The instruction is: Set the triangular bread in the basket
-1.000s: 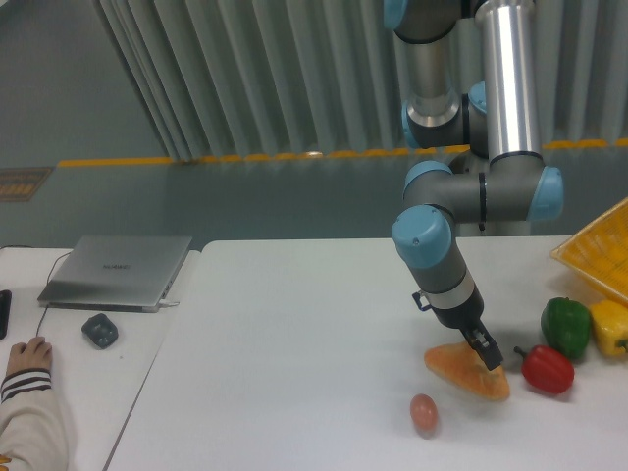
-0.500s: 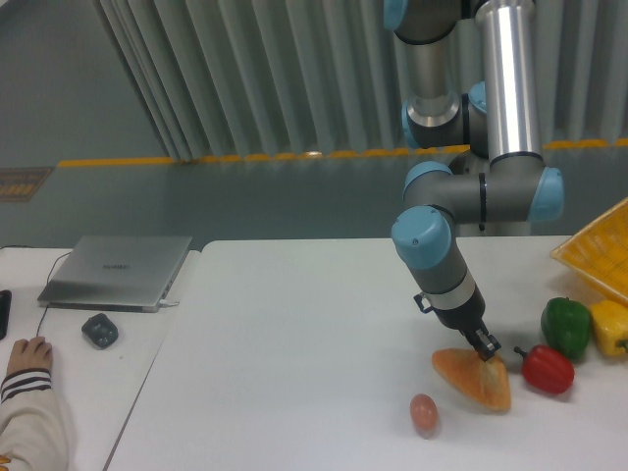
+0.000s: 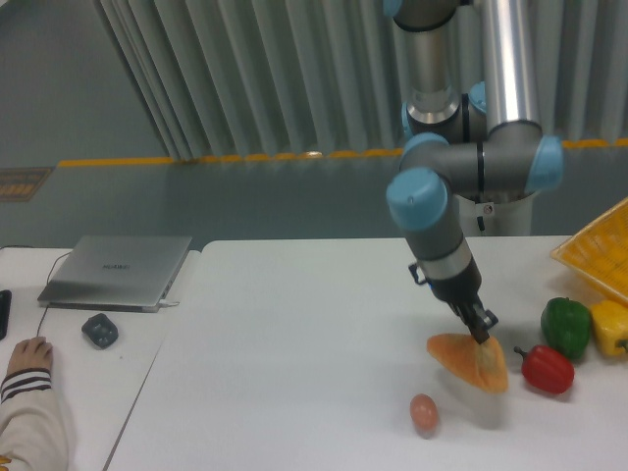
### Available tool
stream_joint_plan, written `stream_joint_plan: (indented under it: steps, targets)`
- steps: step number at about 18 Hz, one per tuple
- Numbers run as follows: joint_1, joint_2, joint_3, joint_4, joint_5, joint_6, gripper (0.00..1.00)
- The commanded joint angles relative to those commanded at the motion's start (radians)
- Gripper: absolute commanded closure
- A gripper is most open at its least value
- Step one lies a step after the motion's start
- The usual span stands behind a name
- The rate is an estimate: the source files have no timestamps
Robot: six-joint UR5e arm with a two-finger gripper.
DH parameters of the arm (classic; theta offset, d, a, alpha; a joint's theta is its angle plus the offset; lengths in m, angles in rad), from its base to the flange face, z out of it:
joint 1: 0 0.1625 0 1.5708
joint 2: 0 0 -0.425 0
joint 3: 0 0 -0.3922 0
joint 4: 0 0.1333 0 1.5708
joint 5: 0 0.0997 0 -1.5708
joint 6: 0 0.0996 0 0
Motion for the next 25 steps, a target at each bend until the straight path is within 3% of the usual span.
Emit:
stream_joint_plan:
  steps: [2,9,16,20,23,25]
  targets:
    - [0.044,0.011,0.002,-0.002,0.002,0.009,1.00]
    - [0.279,0.095,0.002,-0.040,-0.034,0.259,1.00]
    - [0.547,0.101,-0.002,-0.046,-0.132,0.586,1.00]
    - [0.655,0.092,-0.012,-0.064,-0.167,0.707,0.99]
    - [0.718,0.092,-0.014,-0.104,-0.186,0.779,0.96]
    - [0.738,0.091,-0.026,-0.104,-0.192,0.810,0.83]
